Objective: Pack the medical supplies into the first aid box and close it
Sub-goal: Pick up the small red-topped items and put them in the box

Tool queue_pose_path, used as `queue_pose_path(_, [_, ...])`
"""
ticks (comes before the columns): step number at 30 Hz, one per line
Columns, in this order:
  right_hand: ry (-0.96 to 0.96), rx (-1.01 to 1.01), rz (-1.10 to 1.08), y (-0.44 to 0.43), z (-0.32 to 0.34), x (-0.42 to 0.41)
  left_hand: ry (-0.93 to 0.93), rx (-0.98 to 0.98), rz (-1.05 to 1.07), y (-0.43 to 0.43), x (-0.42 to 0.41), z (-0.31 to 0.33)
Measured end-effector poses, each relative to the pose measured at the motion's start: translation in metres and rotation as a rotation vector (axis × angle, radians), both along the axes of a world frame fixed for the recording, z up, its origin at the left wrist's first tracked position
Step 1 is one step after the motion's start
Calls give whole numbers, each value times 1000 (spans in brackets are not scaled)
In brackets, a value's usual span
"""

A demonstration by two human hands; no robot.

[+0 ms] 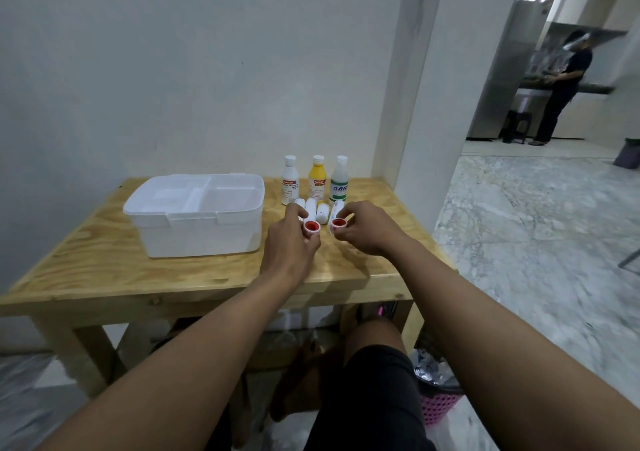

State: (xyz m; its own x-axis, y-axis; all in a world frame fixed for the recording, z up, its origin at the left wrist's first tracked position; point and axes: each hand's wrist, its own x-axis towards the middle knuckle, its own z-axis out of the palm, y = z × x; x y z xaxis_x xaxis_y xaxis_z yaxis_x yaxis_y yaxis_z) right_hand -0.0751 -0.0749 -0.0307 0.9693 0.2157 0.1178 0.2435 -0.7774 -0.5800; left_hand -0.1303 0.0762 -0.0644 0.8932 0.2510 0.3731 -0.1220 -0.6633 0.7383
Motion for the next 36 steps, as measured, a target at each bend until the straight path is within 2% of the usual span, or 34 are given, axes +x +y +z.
queue_pose_path(6, [-25, 106, 26, 5, 31, -3, -88, -125, -14, 10, -5, 33])
queue_pose_path(14, [-29, 233, 146, 44, 71, -8, -127, -58, 78, 62, -20, 85])
queue_pose_path(20, [-1, 294, 250, 88, 88, -12, -78, -80, 140, 119, -37, 105])
queue_pose_path(29, [-23, 221, 345, 149, 91, -7, 13, -115, 213, 188, -48, 108])
queue_pose_path(36, [-38, 144, 397, 189, 84, 1, 110, -64, 259, 219, -48, 94])
